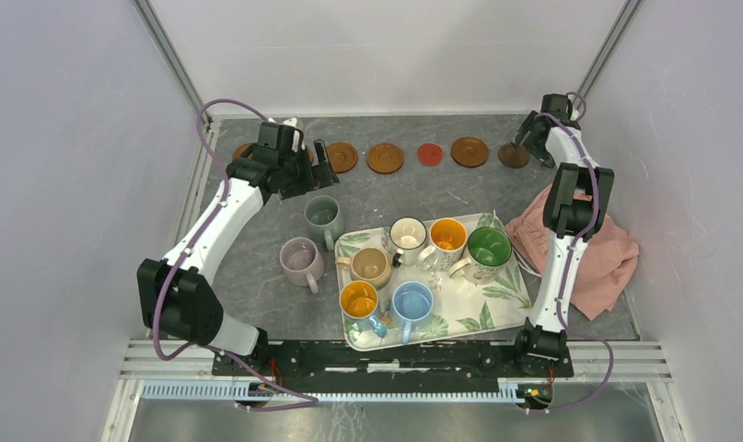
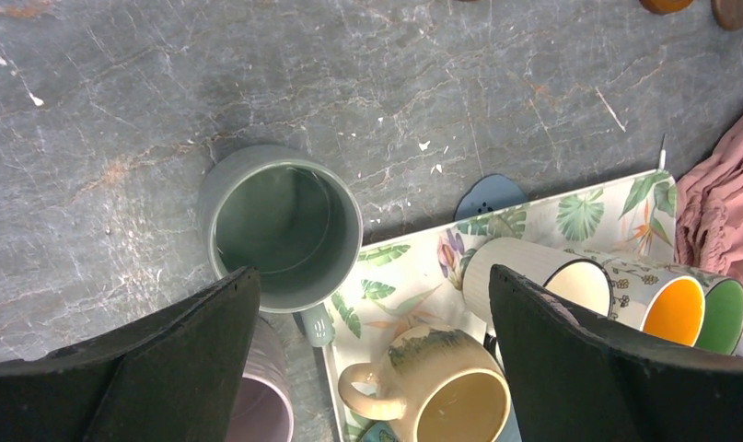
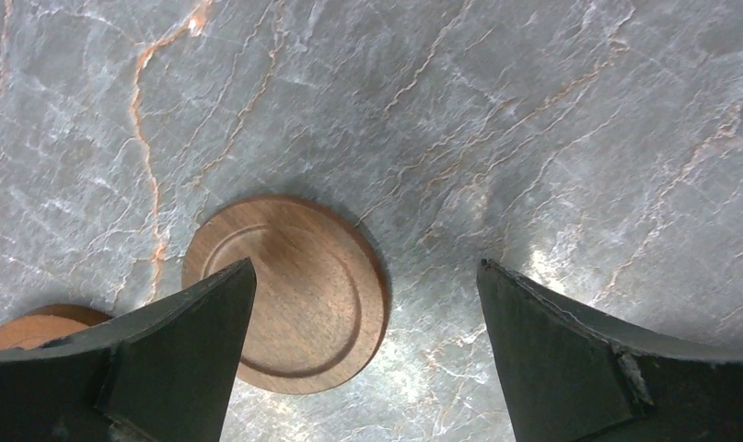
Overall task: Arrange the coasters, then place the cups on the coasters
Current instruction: Move the coaster to the center of the board, then move the tray to the center of the board.
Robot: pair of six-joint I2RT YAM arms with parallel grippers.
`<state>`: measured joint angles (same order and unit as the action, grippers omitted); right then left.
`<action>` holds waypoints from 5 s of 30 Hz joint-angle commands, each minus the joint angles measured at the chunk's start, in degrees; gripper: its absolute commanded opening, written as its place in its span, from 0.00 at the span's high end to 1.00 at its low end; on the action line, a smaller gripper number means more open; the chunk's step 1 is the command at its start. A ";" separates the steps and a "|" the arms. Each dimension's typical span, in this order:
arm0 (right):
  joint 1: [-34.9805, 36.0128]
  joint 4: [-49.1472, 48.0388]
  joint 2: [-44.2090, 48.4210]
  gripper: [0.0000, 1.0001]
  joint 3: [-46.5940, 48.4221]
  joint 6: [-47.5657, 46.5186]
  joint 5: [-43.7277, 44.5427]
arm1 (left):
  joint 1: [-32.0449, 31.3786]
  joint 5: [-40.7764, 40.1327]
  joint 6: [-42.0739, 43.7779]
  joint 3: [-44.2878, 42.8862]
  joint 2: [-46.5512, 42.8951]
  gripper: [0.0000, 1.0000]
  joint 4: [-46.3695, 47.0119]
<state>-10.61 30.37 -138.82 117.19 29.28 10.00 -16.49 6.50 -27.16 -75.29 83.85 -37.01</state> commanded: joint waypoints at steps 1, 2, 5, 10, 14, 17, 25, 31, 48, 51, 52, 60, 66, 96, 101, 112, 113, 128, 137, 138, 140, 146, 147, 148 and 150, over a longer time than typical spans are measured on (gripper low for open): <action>0.59 -0.32 5.50 0.02 1.61 -0.40 -1.13 | -1.21 1.96 2.60 1.25 -1.28 0.00 2.07; 0.82 0.12 6.73 0.02 1.37 -0.48 -0.85 | -1.70 1.97 2.49 1.54 -1.57 0.00 2.21; 1.95 1.64 10.34 0.02 0.45 -1.05 0.39 | -3.54 2.00 2.29 2.39 -2.46 0.00 2.25; 5.36 1.84 19.53 0.02 -7.10 -1.67 0.99 | -7.06 2.06 1.27 4.33 -3.92 0.00 2.30; 9.50 2.05 27.18 0.02 -14.27 -2.67 0.90 | -9.87 2.57 -0.15 5.81 -4.07 0.00 2.76; 13.72 2.13 33.21 0.02 -20.42 -3.70 1.01 | -12.59 1.92 -1.54 6.90 -3.78 0.00 3.90; 16.64 0.88 51.26 0.02 -41.56 -5.70 0.31 | -18.53 1.19 -6.58 11.92 -1.66 0.00 7.63; 16.54 1.90 57.55 0.02 -49.28 -6.93 -0.14 | -20.80 -0.29 -9.00 14.37 2.28 0.00 9.51; 11.85 -0.21 60.90 0.02 -59.93 -6.67 -6.05 | -20.65 -5.09 -10.99 19.42 12.64 0.00 15.12; 11.14 -0.55 61.28 0.02 -61.06 -7.02 -7.12 | -19.94 -6.39 -11.11 21.04 13.49 0.00 14.44; 10.93 -0.56 61.32 0.02 -61.34 -7.16 -7.52 | -19.62 -7.06 -11.20 21.63 13.52 0.00 14.38; 7.12 -1.71 63.20 0.02 -66.29 -7.06 -9.84 | -14.18 -11.08 -10.72 24.18 13.53 0.00 12.39; 6.62 -1.95 64.55 0.02 -69.72 -7.17 -12.05 | -10.98 -11.08 -9.39 23.59 14.28 0.00 11.69; 19.29 -4.95 69.47 0.65 -86.13 -5.54 -17.09 | -2.05 -11.18 -5.27 18.17 18.66 0.00 9.22; 26.33 -5.86 66.94 0.73 -84.48 -3.09 -17.89 | -0.25 -11.08 -4.80 16.71 19.60 0.00 8.76; 37.47 -3.44 64.50 0.65 -79.80 -2.48 -18.24 | 2.69 -9.87 -3.64 8.33 24.48 0.00 7.42; 37.39 -2.59 64.59 0.60 -79.30 -3.01 -17.42 | 2.69 -9.48 -3.61 7.32 25.05 0.00 7.22; 27.57 -3.44 43.76 0.51 -48.99 -8.04 -12.03 | 1.35 -4.51 -1.44 3.28 26.53 0.00 5.40; 28.35 -1.88 28.92 0.51 -36.36 -12.92 -10.35 | 1.02 -5.30 -1.66 2.95 25.97 0.00 3.91; 28.74 -2.02 28.97 0.50 -36.94 -13.16 -10.35 | 1.02 -5.54 -1.74 2.75 26.07 0.00 3.76; 29.75 -1.87 29.47 0.50 -38.68 -13.54 -10.35 | 1.02 -5.70 -2.07 2.54 26.51 0.00 3.78; 31.06 -2.33 33.04 0.50 -46.55 -13.80 -8.97 | 1.02 -6.25 -2.51 1.21 28.01 0.00 3.71; 31.20 -2.38 33.79 0.50 -47.88 -13.86 -8.93 | 1.10 -6.32 -2.54 0.77 28.34 0.00 3.60; 31.25 -2.26 34.53 0.50 -48.93 -13.82 -9.02 | 1.11 -6.38 -2.62 0.31 28.72 0.00 3.54; 31.59 -2.41 35.79 0.51 -50.85 -13.59 -9.75 | 1.20 -6.34 -2.84 -0.51 29.58 0.00 3.44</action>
<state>20.29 24.80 -106.80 70.59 16.01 0.84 -14.98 -0.97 -31.46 -74.72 109.38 -33.89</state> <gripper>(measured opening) 0.500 0.994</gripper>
